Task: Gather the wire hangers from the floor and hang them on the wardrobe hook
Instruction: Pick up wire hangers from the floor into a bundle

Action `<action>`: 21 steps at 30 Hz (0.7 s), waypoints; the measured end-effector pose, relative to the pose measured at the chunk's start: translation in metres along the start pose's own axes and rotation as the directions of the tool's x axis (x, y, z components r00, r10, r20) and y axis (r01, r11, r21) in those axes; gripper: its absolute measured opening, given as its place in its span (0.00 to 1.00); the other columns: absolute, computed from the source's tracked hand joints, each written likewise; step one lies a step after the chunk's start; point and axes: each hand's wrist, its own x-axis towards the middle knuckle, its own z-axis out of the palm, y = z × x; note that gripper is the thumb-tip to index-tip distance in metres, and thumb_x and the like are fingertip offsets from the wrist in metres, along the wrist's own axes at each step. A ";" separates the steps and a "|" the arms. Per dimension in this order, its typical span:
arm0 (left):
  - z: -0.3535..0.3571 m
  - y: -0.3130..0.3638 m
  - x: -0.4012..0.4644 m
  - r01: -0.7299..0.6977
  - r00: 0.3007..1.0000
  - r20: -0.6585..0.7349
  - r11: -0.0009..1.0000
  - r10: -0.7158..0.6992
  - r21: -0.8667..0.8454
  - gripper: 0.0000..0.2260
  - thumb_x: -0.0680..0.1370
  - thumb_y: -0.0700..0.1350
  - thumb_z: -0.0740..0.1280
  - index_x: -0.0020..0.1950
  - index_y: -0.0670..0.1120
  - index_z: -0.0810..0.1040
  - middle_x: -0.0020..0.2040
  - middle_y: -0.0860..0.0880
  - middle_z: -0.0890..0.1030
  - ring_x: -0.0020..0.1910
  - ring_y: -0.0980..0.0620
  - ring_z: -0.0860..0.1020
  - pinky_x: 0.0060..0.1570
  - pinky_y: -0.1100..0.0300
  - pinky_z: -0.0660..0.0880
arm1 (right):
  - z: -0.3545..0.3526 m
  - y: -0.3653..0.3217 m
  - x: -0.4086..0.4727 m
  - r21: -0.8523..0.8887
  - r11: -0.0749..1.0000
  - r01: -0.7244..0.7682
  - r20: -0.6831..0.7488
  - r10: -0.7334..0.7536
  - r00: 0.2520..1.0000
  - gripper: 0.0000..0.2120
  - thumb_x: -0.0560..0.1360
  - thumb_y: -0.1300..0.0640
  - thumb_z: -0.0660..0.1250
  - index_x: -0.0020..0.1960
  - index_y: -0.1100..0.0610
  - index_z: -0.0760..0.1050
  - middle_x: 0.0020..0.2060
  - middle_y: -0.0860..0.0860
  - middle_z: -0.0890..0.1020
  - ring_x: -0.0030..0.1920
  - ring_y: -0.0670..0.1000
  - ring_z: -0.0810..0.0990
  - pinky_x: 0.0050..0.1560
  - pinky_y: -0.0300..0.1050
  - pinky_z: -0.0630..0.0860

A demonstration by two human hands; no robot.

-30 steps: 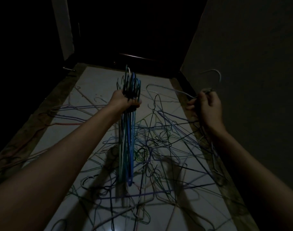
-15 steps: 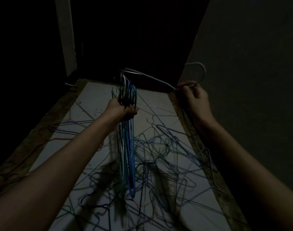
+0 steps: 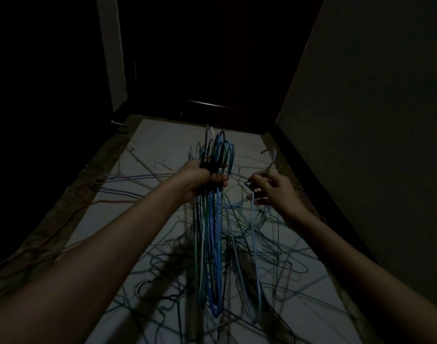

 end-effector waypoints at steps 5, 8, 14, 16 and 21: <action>0.012 -0.015 -0.002 0.093 0.994 0.059 0.996 -0.093 0.009 0.18 0.72 0.25 0.65 0.61 0.34 0.74 0.42 0.40 0.81 0.36 0.48 0.82 0.37 0.59 0.81 | 0.016 0.002 -0.004 -0.046 0.999 0.007 0.083 -0.004 0.997 0.04 0.79 0.62 0.60 0.51 0.59 0.74 0.43 0.56 0.79 0.38 0.53 0.80 0.39 0.43 0.79; 0.017 -0.023 -0.001 0.099 0.993 0.054 0.991 -0.104 0.092 0.17 0.72 0.25 0.64 0.59 0.35 0.75 0.43 0.40 0.80 0.41 0.45 0.80 0.44 0.56 0.80 | 0.024 0.000 -0.003 -0.059 0.998 0.024 0.093 -0.018 0.996 0.04 0.78 0.64 0.61 0.49 0.59 0.73 0.42 0.56 0.78 0.39 0.53 0.80 0.41 0.47 0.80; 0.019 -0.036 0.003 0.103 0.993 0.038 0.980 -0.111 0.172 0.16 0.73 0.29 0.67 0.59 0.39 0.76 0.46 0.42 0.81 0.44 0.46 0.80 0.45 0.54 0.78 | 0.034 0.013 0.001 -0.096 0.995 0.038 -0.015 -0.040 0.999 0.04 0.74 0.67 0.64 0.47 0.61 0.72 0.42 0.61 0.78 0.42 0.57 0.81 0.39 0.43 0.81; 0.017 -0.038 0.001 0.109 0.992 0.046 0.981 -0.118 0.158 0.14 0.72 0.29 0.67 0.56 0.39 0.76 0.42 0.44 0.80 0.41 0.48 0.79 0.40 0.57 0.78 | 0.034 0.015 0.002 -0.115 0.991 0.060 -0.010 -0.062 0.998 0.04 0.73 0.66 0.67 0.44 0.60 0.73 0.36 0.55 0.78 0.37 0.50 0.79 0.36 0.37 0.78; 0.014 -0.042 0.000 0.105 0.993 0.031 0.983 -0.111 0.152 0.15 0.71 0.27 0.67 0.54 0.40 0.77 0.38 0.46 0.79 0.33 0.52 0.79 0.29 0.63 0.77 | 0.034 0.015 0.004 -0.104 0.988 0.114 0.066 -0.108 0.992 0.02 0.72 0.65 0.69 0.44 0.61 0.77 0.34 0.48 0.78 0.35 0.41 0.76 0.33 0.27 0.72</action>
